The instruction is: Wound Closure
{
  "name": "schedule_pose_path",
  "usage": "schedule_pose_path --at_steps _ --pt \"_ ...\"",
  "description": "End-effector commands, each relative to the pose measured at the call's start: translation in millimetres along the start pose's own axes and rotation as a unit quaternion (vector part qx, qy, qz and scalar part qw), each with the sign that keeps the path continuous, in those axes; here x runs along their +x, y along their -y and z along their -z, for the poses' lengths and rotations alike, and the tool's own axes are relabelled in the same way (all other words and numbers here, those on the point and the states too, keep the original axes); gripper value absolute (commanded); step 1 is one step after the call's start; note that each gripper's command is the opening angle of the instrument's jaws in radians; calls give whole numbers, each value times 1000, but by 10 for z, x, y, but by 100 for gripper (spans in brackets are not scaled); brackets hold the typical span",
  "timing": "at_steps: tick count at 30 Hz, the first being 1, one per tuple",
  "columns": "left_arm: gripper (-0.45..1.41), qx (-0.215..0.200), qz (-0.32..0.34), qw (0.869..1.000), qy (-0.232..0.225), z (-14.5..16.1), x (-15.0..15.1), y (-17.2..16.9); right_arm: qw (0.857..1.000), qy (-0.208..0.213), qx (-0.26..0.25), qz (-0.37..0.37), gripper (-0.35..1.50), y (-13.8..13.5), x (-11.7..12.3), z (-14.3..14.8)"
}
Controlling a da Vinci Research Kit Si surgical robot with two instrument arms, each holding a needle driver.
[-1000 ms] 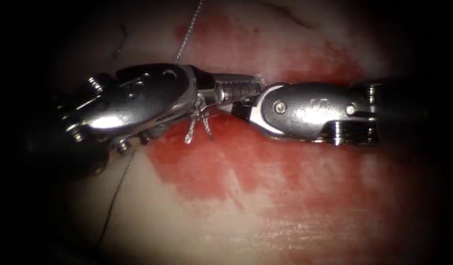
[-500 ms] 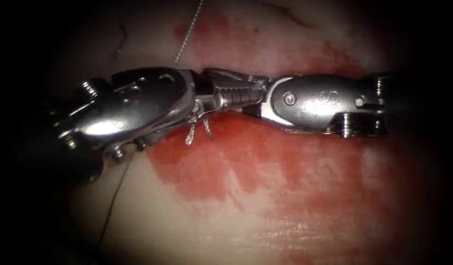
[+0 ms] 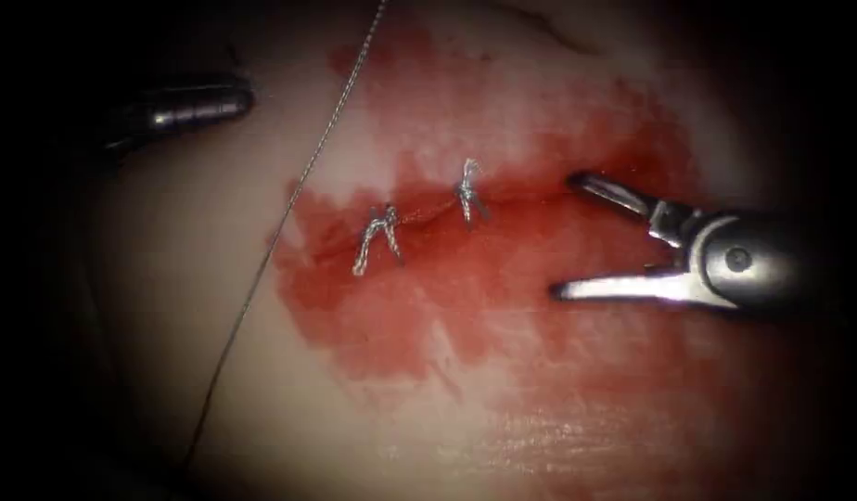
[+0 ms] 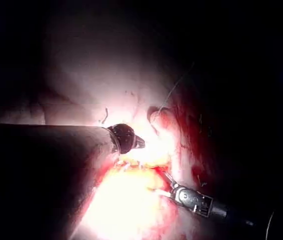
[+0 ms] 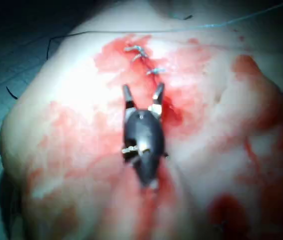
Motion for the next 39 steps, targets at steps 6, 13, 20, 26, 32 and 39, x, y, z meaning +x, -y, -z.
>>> schedule_pose_path --at_steps 6,13,20,26,32,39 --pt "-35 69 -31 997 17 33 -22 53 1000 2 -8 -3 134 -2 1 3" --pt "-35 102 -54 993 16 16 -61 91 1000 3 -9 -3 132 -1 2 3" --pt "-17 112 -79 987 79 -4 -109 103 1000 4 -11 -5 132 2 6 4" --pt "7 117 -90 982 116 -6 -133 108 1000 3 -14 -10 132 6 18 2" --pt "31 115 -91 978 149 -4 -142 112 1000 3 -14 -10 132 6 17 2" --pt "76 112 -81 976 169 9 -148 108 1000 3 -14 -10 132 6 17 2"
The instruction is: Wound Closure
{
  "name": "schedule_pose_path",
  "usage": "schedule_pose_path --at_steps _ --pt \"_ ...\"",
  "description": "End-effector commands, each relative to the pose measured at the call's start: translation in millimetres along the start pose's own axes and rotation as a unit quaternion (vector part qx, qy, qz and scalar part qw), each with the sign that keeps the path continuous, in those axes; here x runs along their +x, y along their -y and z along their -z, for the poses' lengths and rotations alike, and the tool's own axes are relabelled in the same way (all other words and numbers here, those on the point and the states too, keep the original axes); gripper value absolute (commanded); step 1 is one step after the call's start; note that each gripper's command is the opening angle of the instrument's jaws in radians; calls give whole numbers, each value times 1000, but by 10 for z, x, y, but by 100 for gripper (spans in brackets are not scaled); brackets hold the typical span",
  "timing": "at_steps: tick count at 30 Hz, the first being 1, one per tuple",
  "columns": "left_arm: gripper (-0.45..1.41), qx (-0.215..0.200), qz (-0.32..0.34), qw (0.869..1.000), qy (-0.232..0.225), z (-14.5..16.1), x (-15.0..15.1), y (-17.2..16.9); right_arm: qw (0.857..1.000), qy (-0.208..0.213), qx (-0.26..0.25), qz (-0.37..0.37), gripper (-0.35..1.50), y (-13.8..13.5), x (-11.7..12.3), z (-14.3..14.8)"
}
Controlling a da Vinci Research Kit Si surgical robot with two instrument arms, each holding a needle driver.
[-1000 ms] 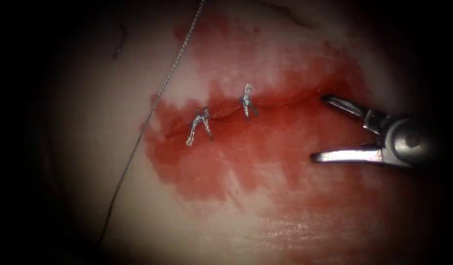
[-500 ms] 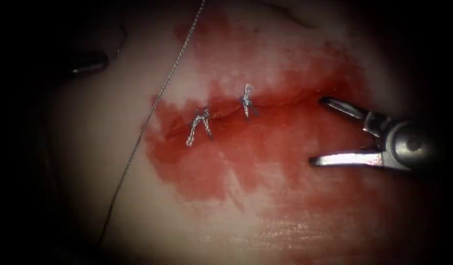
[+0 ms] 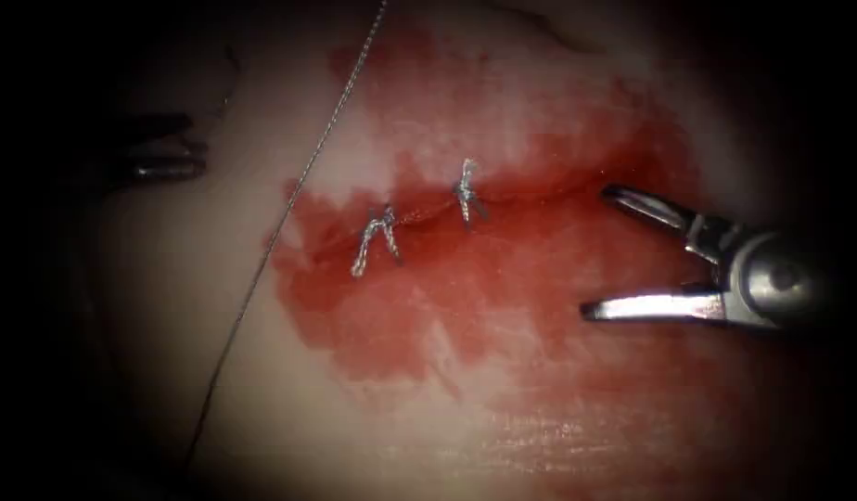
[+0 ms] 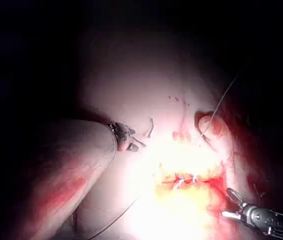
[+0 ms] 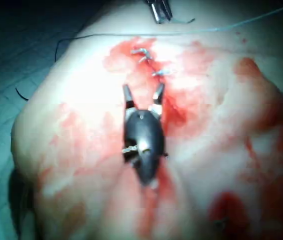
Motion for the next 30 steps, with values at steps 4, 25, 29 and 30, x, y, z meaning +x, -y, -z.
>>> schedule_pose_path --at_steps 4,25,29,30 --pt "78 -5 -4 1000 0 5 -4 3 1000 -2 1 0 132 3 -3 -8" --pt "73 -57 12 998 5 60 36 -113 1000 -2 0 3 132 4 -3 -9" --pt "73 -77 3 997 0 30 38 -155 1000 -1 0 3 132 4 -2 -9" --pt "73 -76 2 997 1 27 37 -157 1000 -2 0 3 132 4 -2 -9"
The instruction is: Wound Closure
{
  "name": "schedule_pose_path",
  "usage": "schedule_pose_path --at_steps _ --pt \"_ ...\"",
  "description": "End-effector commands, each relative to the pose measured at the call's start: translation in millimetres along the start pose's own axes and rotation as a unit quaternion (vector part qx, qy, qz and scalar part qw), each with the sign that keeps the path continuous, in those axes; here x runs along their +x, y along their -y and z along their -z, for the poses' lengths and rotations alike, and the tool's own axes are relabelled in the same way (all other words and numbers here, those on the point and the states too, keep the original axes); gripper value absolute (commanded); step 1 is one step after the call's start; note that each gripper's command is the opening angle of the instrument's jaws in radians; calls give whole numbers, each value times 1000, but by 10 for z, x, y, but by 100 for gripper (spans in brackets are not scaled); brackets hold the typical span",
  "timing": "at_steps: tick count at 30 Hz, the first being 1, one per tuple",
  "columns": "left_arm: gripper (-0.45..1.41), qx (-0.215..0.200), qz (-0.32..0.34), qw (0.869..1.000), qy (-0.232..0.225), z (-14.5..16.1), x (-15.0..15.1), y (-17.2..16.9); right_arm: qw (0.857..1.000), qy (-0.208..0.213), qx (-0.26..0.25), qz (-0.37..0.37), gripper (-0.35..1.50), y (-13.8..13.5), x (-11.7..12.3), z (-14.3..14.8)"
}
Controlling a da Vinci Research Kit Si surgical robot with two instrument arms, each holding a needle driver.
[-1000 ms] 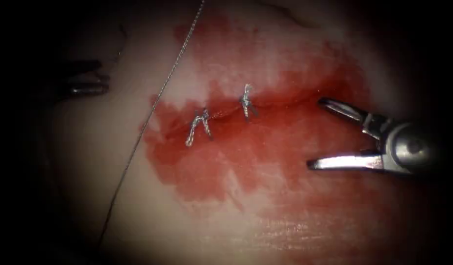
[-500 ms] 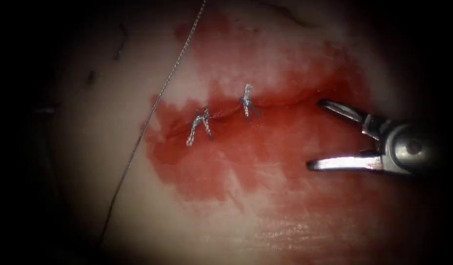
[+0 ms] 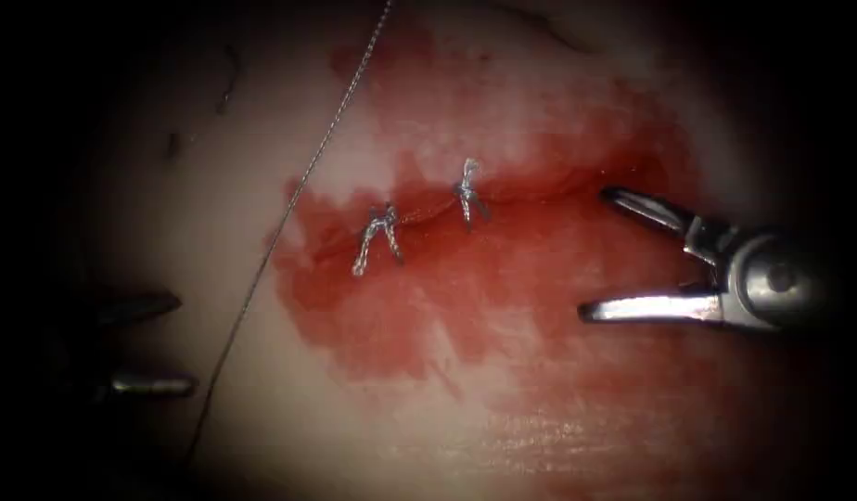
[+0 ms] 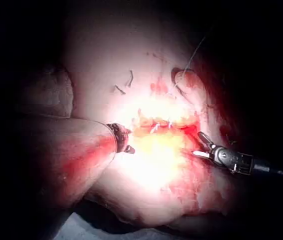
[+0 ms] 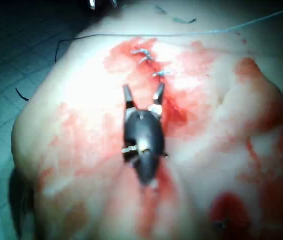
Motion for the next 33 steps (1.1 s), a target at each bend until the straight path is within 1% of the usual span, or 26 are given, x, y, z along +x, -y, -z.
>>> schedule_pose_path --at_steps 1,4,5,6,12,17,23,25,28,29,30,31,32,33 --pt "73 8 -4 1000 2 -19 -1 0 1000 -2 1 0 132 2 -2 -8" --pt "73 18 -3 1000 13 -32 -9 0 1000 -2 1 0 132 2 -2 -8" --pt "73 32 -6 999 26 -41 -15 4 1000 -2 1 0 132 3 -2 -8" --pt "73 37 -8 999 29 -44 -18 7 1000 -2 1 0 132 3 -2 -8" --pt "74 61 -7 997 36 -47 -26 25 1000 -2 0 -3 132 4 -1 -9" --pt "73 66 -7 997 40 -45 -32 30 1000 -2 0 -3 132 4 -1 -9" --pt "73 70 -5 996 49 -55 -41 32 1000 -2 0 -3 132 5 -1 -9" --pt "73 72 -1 996 55 -62 -46 33 1000 -2 0 -3 132 4 -1 -9" --pt "65 73 20 996 51 -67 -51 40 1000 -2 0 -3 132 5 -1 -9" --pt "65 73 20 996 51 -67 -51 40 1000 -2 0 -3 132 5 -1 -9" --pt "51 74 43 995 49 -66 -52 47 1000 -2 0 -3 132 5 0 -9" --pt "32 74 57 995 47 -64 -52 51 1000 -2 0 -3 132 5 0 -9" --pt "32 74 57 995 47 -64 -52 51 1000 -2 0 -3 132 5 0 -9" --pt "-15 73 82 993 45 -61 -52 58 1000 -2 0 -3 132 5 0 -9"
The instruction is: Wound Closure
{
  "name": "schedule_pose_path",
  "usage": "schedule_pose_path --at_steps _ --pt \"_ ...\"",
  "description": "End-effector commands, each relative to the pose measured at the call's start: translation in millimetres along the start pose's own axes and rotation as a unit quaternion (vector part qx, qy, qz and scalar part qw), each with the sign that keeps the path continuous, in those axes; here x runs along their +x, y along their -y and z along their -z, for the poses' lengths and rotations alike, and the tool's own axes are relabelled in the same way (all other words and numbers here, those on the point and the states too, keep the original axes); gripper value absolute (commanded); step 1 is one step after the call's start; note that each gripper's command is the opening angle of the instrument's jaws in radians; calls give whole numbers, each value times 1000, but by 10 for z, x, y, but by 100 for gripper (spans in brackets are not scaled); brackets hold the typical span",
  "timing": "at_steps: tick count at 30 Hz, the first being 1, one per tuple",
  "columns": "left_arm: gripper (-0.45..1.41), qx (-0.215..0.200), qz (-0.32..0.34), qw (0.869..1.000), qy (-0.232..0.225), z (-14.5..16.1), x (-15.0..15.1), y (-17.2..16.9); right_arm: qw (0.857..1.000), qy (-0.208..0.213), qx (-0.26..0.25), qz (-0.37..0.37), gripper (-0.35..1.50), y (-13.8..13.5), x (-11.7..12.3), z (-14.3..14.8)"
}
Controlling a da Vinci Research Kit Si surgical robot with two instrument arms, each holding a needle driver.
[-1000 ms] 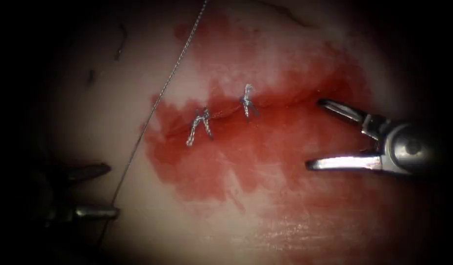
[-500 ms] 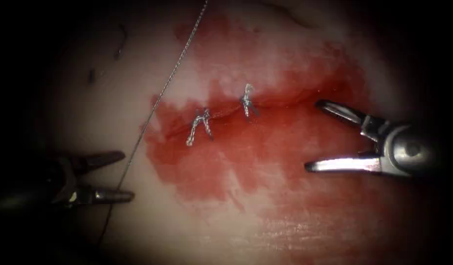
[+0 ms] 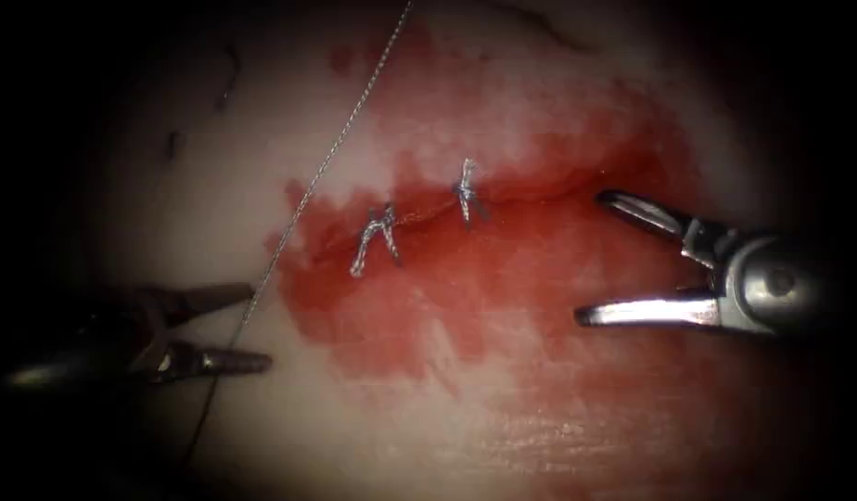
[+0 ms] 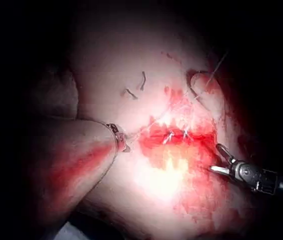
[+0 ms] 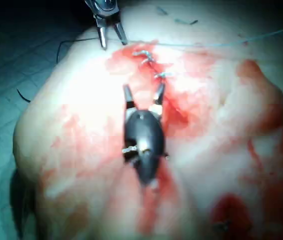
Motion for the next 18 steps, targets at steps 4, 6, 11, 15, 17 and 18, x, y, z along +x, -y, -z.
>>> schedule_pose_path --at_steps 4,6,11,15,17,18 --pt "-35 35 85 996 6 7 18 7 1000 0 1 0 132 2 -2 -8" --pt "-35 38 98 994 9 16 30 1 1000 0 1 0 132 2 -2 -9" --pt "-35 31 128 991 12 46 93 -39 1000 0 0 0 132 2 -2 -10" --pt "-35 7 129 992 -10 58 152 -60 1000 0 0 -2 132 3 -4 -11" --pt "-35 -9 127 992 -20 59 185 -66 1000 0 -1 -2 132 3 -4 -11" --pt "-35 -14 124 992 -24 58 199 -66 1000 0 0 -2 132 3 -4 -11"
